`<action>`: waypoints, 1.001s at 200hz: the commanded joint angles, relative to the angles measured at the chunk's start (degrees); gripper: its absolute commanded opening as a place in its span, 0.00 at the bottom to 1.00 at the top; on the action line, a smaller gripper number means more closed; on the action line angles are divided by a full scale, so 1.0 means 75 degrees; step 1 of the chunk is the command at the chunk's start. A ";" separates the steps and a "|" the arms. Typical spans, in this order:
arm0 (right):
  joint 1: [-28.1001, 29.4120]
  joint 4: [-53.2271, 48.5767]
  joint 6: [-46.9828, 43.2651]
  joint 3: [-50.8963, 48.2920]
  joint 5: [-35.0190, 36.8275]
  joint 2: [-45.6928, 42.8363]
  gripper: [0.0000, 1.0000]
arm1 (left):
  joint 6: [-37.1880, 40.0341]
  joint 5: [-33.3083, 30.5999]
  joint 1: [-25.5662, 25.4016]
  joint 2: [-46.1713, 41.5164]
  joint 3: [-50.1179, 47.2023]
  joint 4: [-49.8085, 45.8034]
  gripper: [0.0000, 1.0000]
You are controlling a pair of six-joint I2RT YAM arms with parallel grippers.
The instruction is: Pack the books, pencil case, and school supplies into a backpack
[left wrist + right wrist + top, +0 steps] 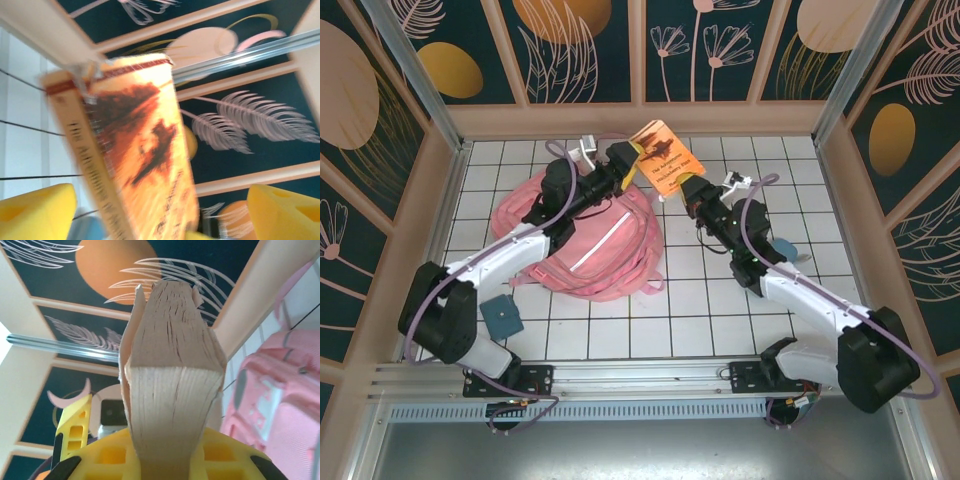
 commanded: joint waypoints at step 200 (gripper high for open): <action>-0.1825 -0.3315 -0.2343 0.0098 -0.0477 -0.1475 0.13 | 0.8091 -0.3072 -0.1212 0.2315 0.2853 -0.9638 0.64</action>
